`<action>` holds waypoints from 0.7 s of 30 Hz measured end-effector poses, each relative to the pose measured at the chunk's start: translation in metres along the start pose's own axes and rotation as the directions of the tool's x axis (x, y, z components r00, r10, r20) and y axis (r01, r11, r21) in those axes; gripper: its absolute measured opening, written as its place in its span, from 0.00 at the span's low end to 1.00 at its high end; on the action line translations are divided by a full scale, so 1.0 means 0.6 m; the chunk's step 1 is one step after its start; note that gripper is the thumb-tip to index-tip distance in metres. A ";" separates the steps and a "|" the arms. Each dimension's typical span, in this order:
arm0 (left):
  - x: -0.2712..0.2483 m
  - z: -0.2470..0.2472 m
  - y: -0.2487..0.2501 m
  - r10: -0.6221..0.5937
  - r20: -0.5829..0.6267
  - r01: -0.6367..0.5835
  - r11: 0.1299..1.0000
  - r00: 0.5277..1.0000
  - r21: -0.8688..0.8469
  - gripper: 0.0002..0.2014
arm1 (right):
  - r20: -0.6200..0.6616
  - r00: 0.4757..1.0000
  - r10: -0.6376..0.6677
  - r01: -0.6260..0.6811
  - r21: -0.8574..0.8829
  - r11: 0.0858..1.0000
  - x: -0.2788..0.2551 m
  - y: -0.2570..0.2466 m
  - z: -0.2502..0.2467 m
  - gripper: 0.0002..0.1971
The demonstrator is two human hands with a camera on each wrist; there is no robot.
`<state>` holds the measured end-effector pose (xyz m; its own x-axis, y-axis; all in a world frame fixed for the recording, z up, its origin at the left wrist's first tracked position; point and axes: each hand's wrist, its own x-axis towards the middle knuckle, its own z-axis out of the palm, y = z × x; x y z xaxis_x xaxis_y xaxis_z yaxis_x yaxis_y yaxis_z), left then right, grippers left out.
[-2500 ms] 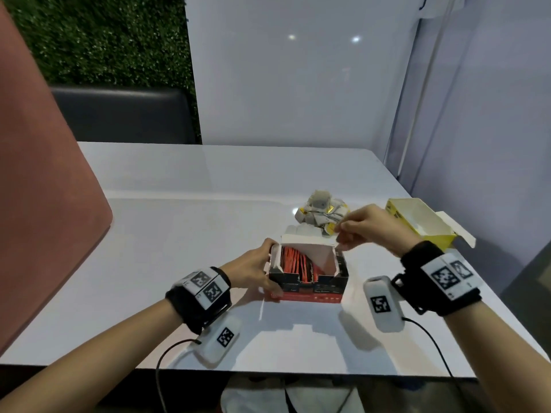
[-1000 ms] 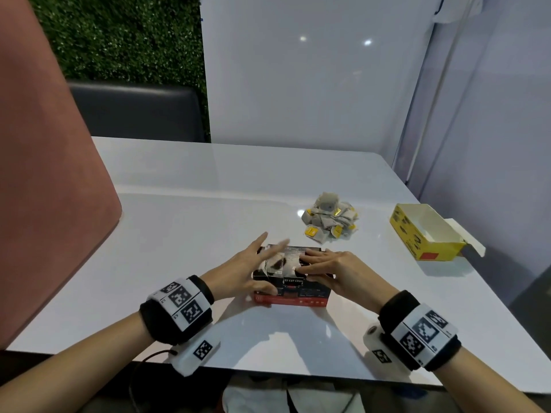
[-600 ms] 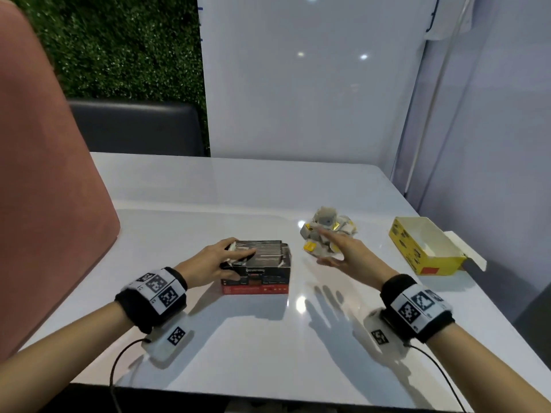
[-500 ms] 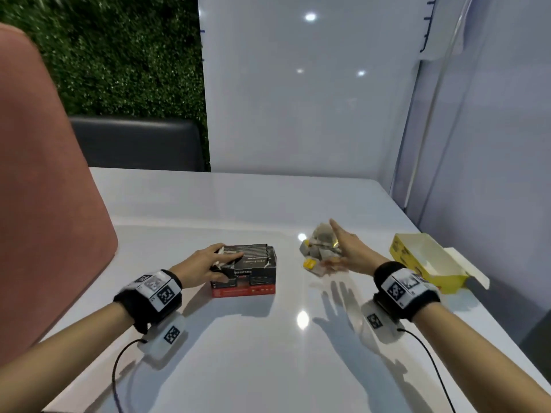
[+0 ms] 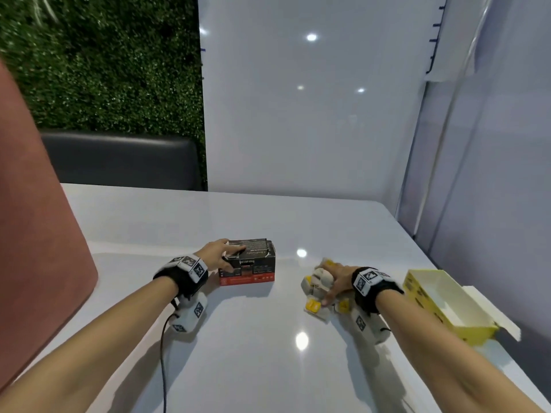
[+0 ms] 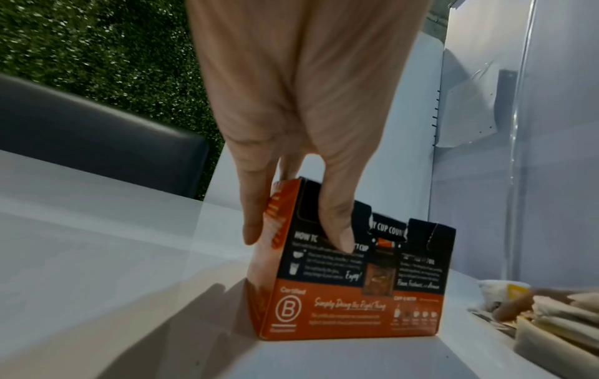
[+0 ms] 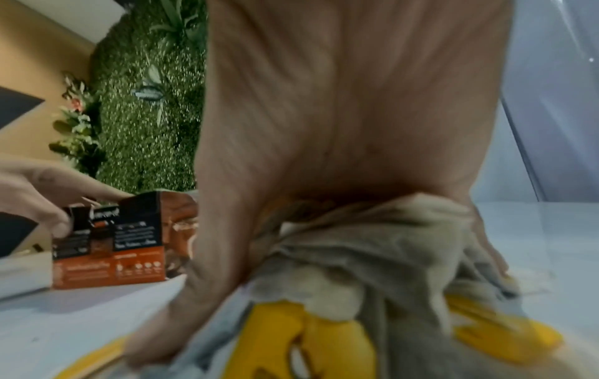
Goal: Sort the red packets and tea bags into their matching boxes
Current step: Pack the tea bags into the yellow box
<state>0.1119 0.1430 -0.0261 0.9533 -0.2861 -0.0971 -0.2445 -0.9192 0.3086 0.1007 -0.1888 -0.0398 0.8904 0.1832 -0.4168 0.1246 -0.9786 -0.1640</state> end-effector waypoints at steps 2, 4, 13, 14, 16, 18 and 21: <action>0.002 -0.001 0.003 -0.009 0.021 0.009 1.000 1.000 0.023 0.38 | -0.005 1.000 0.000 0.000 -0.001 1.000 -0.001 -0.004 0.005 0.52; -0.006 -0.004 0.011 -0.044 0.044 0.042 0.998 0.998 0.038 0.43 | -0.001 1.000 -0.010 0.010 -0.002 1.000 -0.014 -0.017 0.011 0.50; -0.154 0.040 0.164 0.267 0.172 -0.258 0.963 0.948 -0.073 0.62 | 0.057 0.985 -0.161 0.164 -0.057 0.985 -0.125 -0.146 0.090 0.46; -0.168 0.053 0.170 0.279 0.226 -0.256 0.958 0.933 -0.125 0.63 | 0.063 0.982 -0.180 0.184 -0.072 0.980 -0.136 -0.163 0.098 0.47; -0.190 0.074 0.173 0.274 0.291 -0.212 0.951 0.917 -0.227 0.66 | 0.066 0.975 -0.210 0.217 -0.116 0.969 -0.156 -0.196 0.116 0.48; -0.207 0.093 0.168 0.256 0.323 -0.152 0.937 0.911 -0.315 0.70 | 0.046 0.974 -0.222 0.227 -0.159 0.961 -0.167 -0.223 0.136 0.52; -0.231 0.109 0.163 0.254 0.293 -0.141 0.923 0.922 -0.358 0.71 | 0.025 0.968 -0.250 0.251 -0.137 0.958 -0.181 -0.243 0.152 0.56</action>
<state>-0.0560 0.0749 -0.0445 0.7646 -0.5766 -0.2881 -0.2962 -0.7113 0.6374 -0.0539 -0.0575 -0.0520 0.8197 0.4245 -0.3846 0.4030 -0.9045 -0.1395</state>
